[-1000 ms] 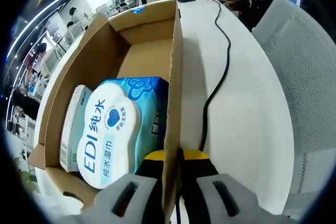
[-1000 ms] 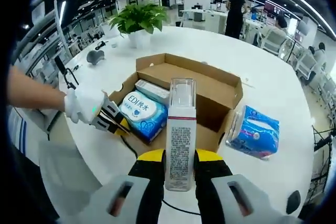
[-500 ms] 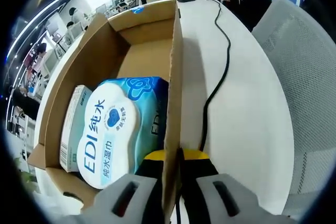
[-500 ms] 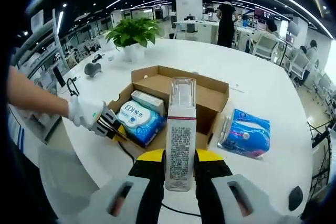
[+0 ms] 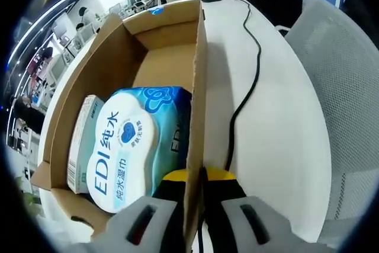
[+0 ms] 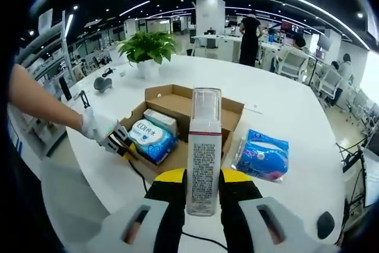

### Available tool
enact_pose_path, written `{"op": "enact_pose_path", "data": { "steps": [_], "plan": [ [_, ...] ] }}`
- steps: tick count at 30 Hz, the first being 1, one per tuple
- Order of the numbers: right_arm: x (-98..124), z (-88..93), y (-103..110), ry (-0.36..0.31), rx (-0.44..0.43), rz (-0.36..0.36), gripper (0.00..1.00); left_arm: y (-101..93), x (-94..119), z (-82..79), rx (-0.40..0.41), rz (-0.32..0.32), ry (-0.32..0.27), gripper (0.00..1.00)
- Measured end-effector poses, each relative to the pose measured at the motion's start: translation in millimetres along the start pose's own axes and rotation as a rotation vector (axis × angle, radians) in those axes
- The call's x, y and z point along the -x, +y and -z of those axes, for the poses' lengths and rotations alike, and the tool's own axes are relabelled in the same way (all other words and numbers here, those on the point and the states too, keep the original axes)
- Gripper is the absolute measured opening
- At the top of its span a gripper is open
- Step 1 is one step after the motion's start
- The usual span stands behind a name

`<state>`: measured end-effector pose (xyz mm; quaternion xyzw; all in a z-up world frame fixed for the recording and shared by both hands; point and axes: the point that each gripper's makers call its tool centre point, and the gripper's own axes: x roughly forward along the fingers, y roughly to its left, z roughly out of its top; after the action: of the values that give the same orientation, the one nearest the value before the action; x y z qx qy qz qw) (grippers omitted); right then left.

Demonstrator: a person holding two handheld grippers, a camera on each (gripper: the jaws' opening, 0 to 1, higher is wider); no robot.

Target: Operate the shoe box by opening the lid, removing the specified soft item, and placing it in the target area until the item is outside and the box remains undamaged.

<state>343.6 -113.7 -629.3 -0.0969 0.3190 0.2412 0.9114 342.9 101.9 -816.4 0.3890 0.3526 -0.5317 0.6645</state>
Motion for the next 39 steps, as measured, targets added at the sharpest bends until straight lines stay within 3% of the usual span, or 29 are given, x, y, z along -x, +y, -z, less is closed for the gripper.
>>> {"op": "enact_pose_path", "data": {
  "steps": [3, 14, 20, 32, 39],
  "plan": [
    [4, -1.6, -5, -0.02, 0.031, 0.021, 0.17, 0.0, 0, -0.3, -0.005, 0.002, 0.0, 0.03],
    [18, 9.0, -18, -0.016, -0.009, 0.086, 0.17, 0.5, 0, -0.2, -0.002, 0.004, -0.001, 0.03],
    [23, 9.2, -20, -0.039, -0.076, 0.113, 0.17, -0.2, 0, 0.3, 0.001, 0.002, -0.001, 0.03],
    [41, 2.5, -25, -0.083, -0.118, 0.188, 0.17, 0.4, 1, 0.6, 0.013, 0.004, -0.002, 0.03],
    [56, 8.2, -32, -0.09, -0.15, 0.23, 0.17, 1.3, 0, 0.2, 0.014, 0.006, -0.002, 0.03]
  ]
}}
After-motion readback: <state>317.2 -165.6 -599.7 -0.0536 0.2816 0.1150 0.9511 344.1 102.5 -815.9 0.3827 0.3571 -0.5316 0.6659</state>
